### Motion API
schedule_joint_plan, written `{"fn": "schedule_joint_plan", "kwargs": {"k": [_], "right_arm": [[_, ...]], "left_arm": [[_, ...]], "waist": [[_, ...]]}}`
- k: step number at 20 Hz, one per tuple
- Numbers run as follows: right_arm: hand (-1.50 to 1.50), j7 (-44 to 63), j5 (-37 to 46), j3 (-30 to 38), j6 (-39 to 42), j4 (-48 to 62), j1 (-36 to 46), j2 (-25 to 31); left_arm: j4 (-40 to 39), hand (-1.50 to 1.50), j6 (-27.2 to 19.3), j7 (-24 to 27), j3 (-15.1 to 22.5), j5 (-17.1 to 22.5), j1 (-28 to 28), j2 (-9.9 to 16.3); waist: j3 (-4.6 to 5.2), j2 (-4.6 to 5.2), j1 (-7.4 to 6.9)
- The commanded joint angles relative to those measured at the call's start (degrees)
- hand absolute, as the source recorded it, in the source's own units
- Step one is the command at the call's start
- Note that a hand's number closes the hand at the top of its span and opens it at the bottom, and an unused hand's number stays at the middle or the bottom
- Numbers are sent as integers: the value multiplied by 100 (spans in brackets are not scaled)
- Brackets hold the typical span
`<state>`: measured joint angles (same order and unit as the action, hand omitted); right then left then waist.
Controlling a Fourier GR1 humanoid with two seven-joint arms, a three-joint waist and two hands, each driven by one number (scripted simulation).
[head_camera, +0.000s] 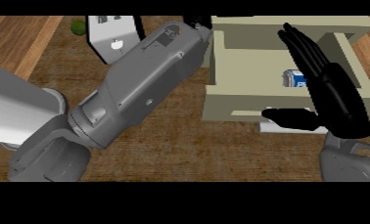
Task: Pick up the can, place it into the drawer and close the drawer
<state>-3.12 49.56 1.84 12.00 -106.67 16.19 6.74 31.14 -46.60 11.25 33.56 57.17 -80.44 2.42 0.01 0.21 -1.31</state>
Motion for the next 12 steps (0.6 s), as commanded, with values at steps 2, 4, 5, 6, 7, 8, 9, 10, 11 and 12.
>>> {"fn": "schedule_joint_plan", "kwargs": {"k": [2,4,5,6,7,8,9,10,11,12], "right_arm": [[-150,-244,802,-268,-510,1339,656,161],[-150,-102,1196,-526,-503,1780,1033,181],[-150,-88,1280,-437,-526,2059,1160,275],[-150,-238,1429,-527,-894,2345,1042,166],[-150,-100,1538,-473,-947,2651,1419,142],[-150,-378,1462,-321,-1159,2946,1357,249],[-150,-439,1545,-331,-1367,3182,1428,214],[-150,-368,1623,-369,-1515,3369,1467,88],[-150,-306,1725,-259,-1689,3778,1555,105],[-150,-346,1652,-174,-1676,4024,1858,106]], "left_arm": [[472,-150,-96,-142,26,-150,352,128],[423,-150,-66,-229,39,-242,233,343],[592,-150,172,-468,60,-206,305,712],[610,-150,109,-428,86,-293,417,695],[737,-150,-36,-363,102,-345,526,600],[824,-150,-91,-545,70,-356,499,692],[865,-150,-60,-478,89,-431,661,760],[919,-150,-50,-688,36,-443,563,893],[1389,-150,-427,-726,133,-448,624,804],[1160,-150,-80,-499,-72,-478,793,954]], "waist": [[0,-16,-62],[1,-1,-75],[3,-12,-169],[-1,-6,-94],[0,-9,-108],[-3,-12,-69],[-3,-7,-59],[-3,-11,-31],[-4,-37,-189],[-3,2,-53]]}}
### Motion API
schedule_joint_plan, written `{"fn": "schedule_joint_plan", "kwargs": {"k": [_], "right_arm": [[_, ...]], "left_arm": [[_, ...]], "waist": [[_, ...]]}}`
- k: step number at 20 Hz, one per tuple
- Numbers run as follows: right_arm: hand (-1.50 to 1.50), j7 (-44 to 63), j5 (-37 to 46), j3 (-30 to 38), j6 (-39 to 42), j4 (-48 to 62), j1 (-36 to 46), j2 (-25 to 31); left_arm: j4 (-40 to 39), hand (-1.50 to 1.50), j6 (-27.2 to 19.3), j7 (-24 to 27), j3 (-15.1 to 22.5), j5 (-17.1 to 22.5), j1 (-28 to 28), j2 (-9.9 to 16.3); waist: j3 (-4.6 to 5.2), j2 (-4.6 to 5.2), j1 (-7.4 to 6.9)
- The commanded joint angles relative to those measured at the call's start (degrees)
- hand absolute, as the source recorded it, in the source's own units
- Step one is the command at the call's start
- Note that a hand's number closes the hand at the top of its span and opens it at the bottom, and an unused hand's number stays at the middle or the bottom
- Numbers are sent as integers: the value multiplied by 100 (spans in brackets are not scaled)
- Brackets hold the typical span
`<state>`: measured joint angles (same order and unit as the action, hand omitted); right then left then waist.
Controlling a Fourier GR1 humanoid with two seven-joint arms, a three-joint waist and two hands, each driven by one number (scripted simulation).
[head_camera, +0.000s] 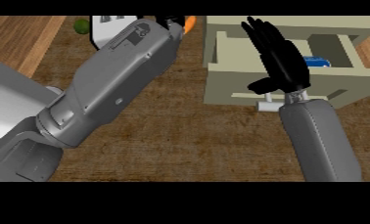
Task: Pick up the can, place it into the drawer and close the drawer
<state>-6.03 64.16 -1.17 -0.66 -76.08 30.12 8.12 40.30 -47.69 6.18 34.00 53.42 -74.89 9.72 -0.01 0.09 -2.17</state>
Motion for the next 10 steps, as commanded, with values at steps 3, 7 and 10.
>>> {"fn": "schedule_joint_plan", "kwargs": {"k": [3,7,10], "right_arm": [[-150,-210,393,202,-934,1869,711,-22],[-150,-205,734,323,-1796,2856,1047,-45],[-150,-265,757,527,-2114,3341,1262,100]], "left_arm": [[543,-150,35,-325,-72,-164,307,446],[853,-150,72,-715,-79,-231,305,804],[1215,-150,60,-634,-118,-336,628,970]], "waist": [[-2,18,0],[-6,39,-43],[-5,34,-47]]}}
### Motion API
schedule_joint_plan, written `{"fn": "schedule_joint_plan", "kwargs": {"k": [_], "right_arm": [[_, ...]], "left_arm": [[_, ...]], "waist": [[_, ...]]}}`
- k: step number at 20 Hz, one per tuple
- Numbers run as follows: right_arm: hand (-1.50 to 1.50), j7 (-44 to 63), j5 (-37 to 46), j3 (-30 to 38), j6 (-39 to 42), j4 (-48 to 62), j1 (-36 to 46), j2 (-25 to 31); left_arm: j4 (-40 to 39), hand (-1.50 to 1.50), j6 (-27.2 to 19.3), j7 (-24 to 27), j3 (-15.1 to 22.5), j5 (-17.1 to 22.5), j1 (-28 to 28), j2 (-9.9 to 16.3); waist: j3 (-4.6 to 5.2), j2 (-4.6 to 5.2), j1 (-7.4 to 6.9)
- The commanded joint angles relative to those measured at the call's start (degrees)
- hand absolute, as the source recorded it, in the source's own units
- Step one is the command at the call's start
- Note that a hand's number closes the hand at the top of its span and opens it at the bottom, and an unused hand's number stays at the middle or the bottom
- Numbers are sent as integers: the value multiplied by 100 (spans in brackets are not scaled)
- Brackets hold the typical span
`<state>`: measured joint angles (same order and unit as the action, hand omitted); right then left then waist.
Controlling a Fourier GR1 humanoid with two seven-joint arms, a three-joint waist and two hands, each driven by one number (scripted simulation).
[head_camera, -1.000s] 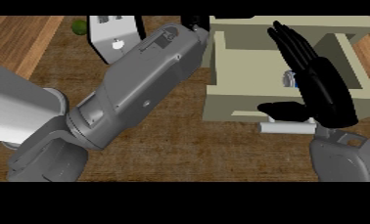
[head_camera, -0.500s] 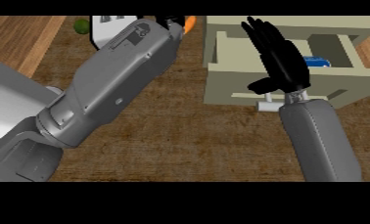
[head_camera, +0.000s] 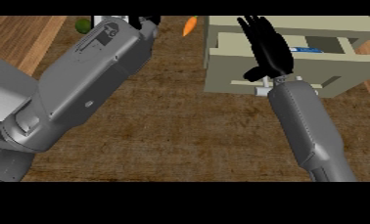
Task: Pick up the can, place it into the drawer and close the drawer
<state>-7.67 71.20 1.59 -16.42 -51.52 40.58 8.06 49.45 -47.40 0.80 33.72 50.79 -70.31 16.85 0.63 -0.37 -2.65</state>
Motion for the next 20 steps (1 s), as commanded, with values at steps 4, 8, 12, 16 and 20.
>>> {"fn": "schedule_joint_plan", "kwargs": {"k": [4,8,12,16,20], "right_arm": [[-150,7,213,342,-967,1642,780,-33],[-150,-79,282,539,-1711,2239,882,40],[-150,-158,239,721,-2172,2674,1061,42],[-150,158,353,865,-2147,3088,1836,251],[-150,67,374,916,-2421,3454,2052,251]], "left_arm": [[333,-150,-81,-346,-7,-200,26,180],[529,-150,10,-498,-130,-196,68,460],[1000,-150,15,-578,-116,-226,443,626],[1270,-150,-95,-490,-15,-398,687,640],[1336,-150,88,-728,-186,-393,620,934]], "waist": [[-73,111,-19],[-77,153,-92],[-77,158,-167],[-74,187,-300],[-74,190,-244]]}}
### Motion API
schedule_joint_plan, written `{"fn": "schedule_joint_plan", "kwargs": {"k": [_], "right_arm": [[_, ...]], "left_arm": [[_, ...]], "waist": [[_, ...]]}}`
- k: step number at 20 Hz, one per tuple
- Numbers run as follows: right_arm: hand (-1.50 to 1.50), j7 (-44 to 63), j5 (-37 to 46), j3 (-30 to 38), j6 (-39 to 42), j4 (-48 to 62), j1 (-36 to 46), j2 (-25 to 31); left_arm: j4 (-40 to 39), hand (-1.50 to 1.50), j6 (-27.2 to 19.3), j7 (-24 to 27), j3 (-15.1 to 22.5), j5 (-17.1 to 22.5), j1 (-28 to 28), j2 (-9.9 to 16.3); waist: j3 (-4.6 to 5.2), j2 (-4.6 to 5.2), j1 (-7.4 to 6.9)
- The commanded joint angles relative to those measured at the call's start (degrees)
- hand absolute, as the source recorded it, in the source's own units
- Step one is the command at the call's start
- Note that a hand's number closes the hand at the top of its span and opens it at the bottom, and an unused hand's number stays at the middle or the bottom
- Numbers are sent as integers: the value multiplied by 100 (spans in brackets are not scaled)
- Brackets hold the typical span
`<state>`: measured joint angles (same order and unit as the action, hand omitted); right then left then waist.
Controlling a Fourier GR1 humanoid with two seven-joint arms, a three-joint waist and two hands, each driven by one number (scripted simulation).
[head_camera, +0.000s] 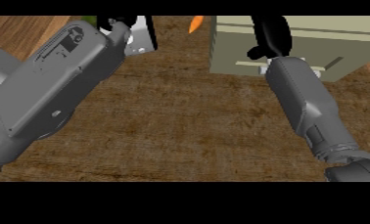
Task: Pick up the can, place it into the drawer and close the drawer
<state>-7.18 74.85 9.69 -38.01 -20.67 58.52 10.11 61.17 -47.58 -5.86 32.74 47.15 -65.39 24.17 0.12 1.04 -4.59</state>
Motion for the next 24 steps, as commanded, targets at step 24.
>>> {"fn": "schedule_joint_plan", "kwargs": {"k": [24], "right_arm": [[-150,-1505,-2254,2306,1421,862,1306,88]], "left_arm": [[965,-150,-48,-375,-6,-199,504,315]], "waist": [[-46,115,-171]]}}
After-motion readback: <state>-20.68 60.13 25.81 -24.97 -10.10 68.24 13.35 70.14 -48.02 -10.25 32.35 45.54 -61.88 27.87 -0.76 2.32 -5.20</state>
